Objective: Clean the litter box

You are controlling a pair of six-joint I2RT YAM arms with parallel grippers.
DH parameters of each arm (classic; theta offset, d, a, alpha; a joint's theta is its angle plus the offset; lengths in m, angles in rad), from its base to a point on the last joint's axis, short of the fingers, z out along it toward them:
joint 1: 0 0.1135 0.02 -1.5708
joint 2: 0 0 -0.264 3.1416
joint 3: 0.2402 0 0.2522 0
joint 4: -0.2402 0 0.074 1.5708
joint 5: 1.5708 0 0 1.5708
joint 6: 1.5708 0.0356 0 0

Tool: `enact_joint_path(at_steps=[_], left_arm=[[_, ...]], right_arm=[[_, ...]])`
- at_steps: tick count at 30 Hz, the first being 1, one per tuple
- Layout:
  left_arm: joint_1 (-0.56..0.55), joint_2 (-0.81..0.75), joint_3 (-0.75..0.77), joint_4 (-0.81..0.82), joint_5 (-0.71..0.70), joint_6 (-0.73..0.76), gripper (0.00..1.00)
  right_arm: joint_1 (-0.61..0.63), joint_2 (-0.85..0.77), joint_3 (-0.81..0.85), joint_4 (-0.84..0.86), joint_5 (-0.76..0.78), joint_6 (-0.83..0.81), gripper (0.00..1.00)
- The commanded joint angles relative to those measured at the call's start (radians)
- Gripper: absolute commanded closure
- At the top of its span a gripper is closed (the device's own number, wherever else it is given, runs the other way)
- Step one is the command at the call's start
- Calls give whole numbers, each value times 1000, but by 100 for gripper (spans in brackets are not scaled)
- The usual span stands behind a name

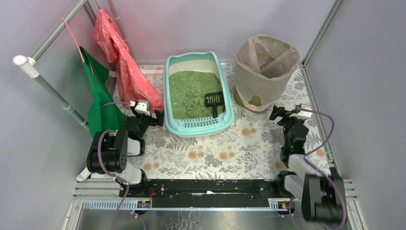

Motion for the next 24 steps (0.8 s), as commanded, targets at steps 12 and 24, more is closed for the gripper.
enact_joint_path(at_steps=[12,24], left_arm=[[-2,-9,4,48,59,11,1],[-78,-282,125,-256,-27,-195,1]], right_arm=[[-1,-634,111,-850,408,640,0],[5,-413,454,-1213,-6,399,0]])
